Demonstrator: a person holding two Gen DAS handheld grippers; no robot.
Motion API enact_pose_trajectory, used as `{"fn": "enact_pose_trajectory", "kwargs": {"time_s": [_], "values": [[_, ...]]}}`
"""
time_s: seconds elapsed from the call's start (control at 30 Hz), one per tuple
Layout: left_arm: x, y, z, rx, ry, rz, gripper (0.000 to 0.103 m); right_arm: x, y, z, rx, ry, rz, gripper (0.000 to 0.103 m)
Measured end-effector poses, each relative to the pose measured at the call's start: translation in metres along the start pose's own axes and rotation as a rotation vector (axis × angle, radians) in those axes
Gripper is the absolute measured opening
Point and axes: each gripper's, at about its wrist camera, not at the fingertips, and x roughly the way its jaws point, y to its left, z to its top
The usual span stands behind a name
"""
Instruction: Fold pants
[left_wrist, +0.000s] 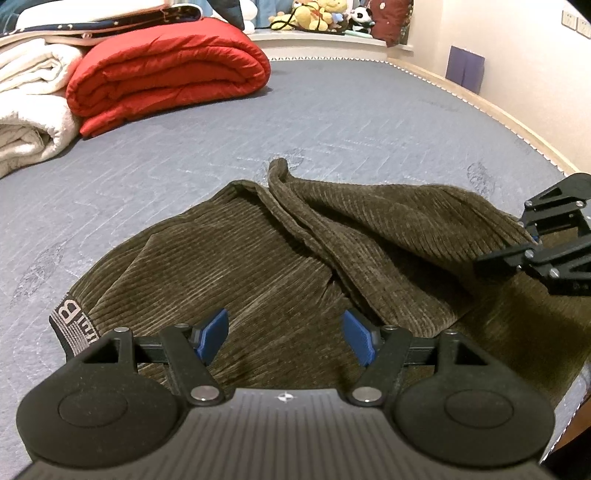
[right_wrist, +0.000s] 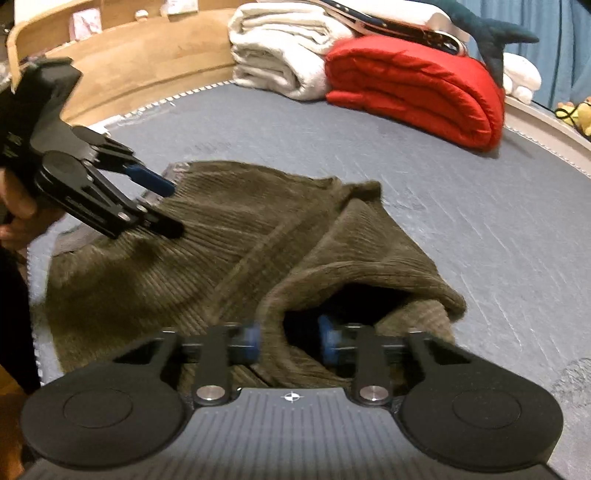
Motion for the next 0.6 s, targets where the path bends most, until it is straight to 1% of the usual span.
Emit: {"fn": "enact_pose_trajectory", "kwargs": {"time_s": [0.07,0.1,0.17,0.23,0.27,0.33,0.43,0.53,0.6], "values": [[-0.002,0.002,0.002,-0.027,-0.018,-0.011,0.074,-0.005,0.008,0.003,-0.034,-0.017,0.029,0.008],[-0.004,0.004,0.003,-0.051,-0.030,-0.030,0.074,-0.007,0.013,0.005,-0.051,-0.021,0.050,0.008],[-0.007,0.007,0.006,-0.102,-0.055,-0.076,0.074,-0.009,0.025,0.007,-0.090,-0.027,0.109,0.008],[-0.008,0.010,0.010,-0.158,-0.066,-0.145,0.074,-0.006,0.037,0.006,-0.121,-0.011,0.164,0.008],[-0.007,0.010,0.012,-0.188,-0.064,-0.190,0.074,-0.001,0.043,0.004,-0.140,0.011,0.173,0.008],[-0.002,0.007,0.015,-0.232,-0.044,-0.277,0.074,0.008,0.052,0.001,-0.180,0.060,0.155,0.009],[0.007,-0.004,0.018,-0.262,-0.016,-0.376,0.076,0.014,0.054,0.000,-0.179,0.082,0.152,0.009],[0.017,-0.022,0.021,-0.250,0.006,-0.434,0.076,0.016,0.055,0.000,-0.163,0.077,0.154,0.009],[0.025,-0.035,0.022,-0.220,0.024,-0.448,0.076,0.015,0.056,-0.003,-0.159,0.074,0.154,0.011]]}}
